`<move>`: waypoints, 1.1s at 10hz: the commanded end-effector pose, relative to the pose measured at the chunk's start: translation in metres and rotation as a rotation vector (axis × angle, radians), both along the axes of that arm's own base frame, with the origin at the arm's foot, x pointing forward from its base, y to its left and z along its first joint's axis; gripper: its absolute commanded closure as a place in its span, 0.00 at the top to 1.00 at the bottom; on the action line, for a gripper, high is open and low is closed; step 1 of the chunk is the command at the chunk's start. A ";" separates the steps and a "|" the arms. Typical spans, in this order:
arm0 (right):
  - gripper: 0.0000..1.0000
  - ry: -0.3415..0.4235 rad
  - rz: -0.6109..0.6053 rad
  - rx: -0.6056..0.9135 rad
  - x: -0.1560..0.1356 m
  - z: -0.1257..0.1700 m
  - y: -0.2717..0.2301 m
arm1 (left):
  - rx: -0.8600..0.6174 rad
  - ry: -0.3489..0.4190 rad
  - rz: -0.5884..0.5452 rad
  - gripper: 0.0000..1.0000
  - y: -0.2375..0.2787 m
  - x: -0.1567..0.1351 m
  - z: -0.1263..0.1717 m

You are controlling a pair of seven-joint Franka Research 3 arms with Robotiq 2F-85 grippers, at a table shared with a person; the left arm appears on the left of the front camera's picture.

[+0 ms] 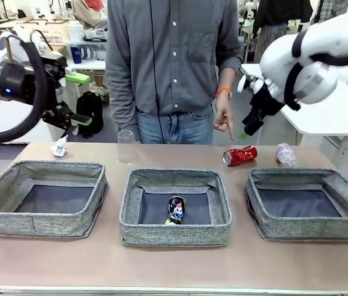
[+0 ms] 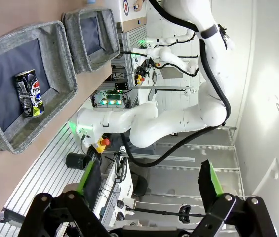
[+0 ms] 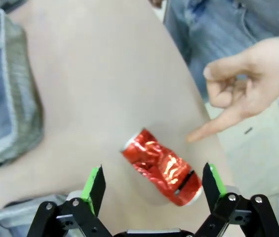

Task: Sort the waste into the appropriate baskets.
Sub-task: Pick up the waste item pointed out by the person.

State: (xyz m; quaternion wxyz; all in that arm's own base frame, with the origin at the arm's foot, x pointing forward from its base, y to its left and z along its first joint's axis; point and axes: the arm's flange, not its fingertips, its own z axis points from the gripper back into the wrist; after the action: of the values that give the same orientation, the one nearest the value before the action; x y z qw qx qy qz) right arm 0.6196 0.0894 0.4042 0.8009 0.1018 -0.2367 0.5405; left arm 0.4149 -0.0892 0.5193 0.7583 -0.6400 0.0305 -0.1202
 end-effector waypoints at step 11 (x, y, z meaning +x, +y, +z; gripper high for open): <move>1.00 0.004 0.291 -0.290 0.038 -0.073 0.019 | 0.007 -0.014 -0.006 1.00 0.001 -0.001 0.002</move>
State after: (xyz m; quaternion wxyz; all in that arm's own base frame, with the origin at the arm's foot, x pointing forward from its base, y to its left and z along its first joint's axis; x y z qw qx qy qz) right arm 0.6489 0.1159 0.3294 0.7326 0.0223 -0.1479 0.6641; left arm 0.4149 -0.0892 0.5194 0.7583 -0.6400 0.0305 -0.1203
